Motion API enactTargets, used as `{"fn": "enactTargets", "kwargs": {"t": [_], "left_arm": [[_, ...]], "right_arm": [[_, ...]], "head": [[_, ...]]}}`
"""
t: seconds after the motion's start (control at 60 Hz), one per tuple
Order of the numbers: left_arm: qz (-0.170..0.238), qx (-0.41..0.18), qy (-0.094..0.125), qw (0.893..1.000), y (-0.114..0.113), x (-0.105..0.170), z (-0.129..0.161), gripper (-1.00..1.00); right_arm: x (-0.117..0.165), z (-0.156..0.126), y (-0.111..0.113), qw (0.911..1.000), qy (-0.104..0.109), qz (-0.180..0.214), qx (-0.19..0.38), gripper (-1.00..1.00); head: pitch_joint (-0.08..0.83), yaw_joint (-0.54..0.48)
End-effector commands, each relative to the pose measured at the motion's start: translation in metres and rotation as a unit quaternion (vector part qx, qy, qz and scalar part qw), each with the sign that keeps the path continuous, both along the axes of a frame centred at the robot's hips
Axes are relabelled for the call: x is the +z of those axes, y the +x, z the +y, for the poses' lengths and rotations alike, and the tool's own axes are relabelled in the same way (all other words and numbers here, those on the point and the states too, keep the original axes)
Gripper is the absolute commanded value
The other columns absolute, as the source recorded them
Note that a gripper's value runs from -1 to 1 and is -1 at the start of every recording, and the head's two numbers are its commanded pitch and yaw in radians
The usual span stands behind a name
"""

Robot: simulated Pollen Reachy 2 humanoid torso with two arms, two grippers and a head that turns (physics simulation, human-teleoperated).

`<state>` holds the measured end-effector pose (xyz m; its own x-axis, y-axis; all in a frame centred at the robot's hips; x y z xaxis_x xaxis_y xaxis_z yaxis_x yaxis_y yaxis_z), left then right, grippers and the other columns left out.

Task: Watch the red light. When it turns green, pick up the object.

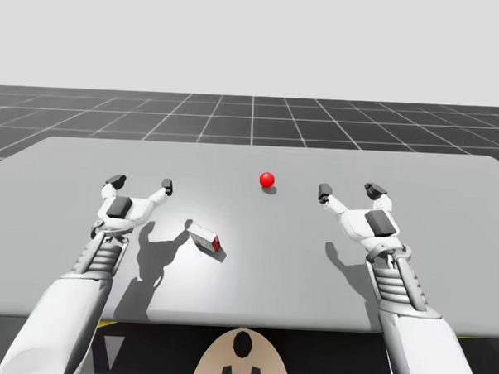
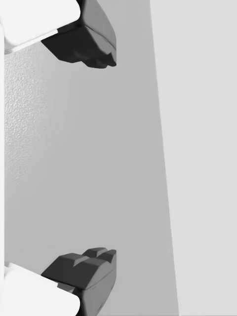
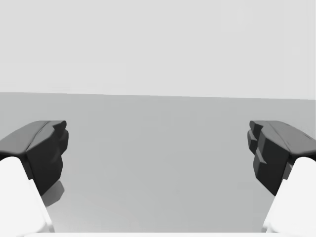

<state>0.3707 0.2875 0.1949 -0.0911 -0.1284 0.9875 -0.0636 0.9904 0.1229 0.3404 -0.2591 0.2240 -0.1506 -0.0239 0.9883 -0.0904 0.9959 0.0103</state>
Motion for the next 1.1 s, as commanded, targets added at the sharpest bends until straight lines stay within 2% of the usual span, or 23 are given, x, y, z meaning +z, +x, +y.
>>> {"fn": "enactTargets", "kwargs": {"t": [0.017,0.55,0.683,1.1], "left_arm": [[0.0,0.0,0.001,1.0,0.0,-0.0001,-0.0002,-1.0],[0.0,-0.001,0.002,1.0,-0.0005,-0.0005,-0.0008,-1.0],[0.001,-0.001,0.003,1.0,-0.0003,-0.0008,-0.0011,-1.0],[0.008,-0.003,0.01,1.0,0.0028,-0.0062,-0.0053,-1.0]], "right_arm": [[0.0001,0.0001,-0.0001,1.0,0.001,0.001,0.0,-1.0],[0.0,0.0002,0.0,1.0,0.0,0.002,0.0,-1.0],[0.0,0.0003,-0.0004,1.0,0.0,0.002,0.001,-1.0],[-0.0015,0.0029,-0.0011,0.9999,0.002,0.009,0.01,-1.0]], "head": [[0.454,-0.07],[0.456,-0.07],[0.483,-0.06],[0.698,0.21]]}}
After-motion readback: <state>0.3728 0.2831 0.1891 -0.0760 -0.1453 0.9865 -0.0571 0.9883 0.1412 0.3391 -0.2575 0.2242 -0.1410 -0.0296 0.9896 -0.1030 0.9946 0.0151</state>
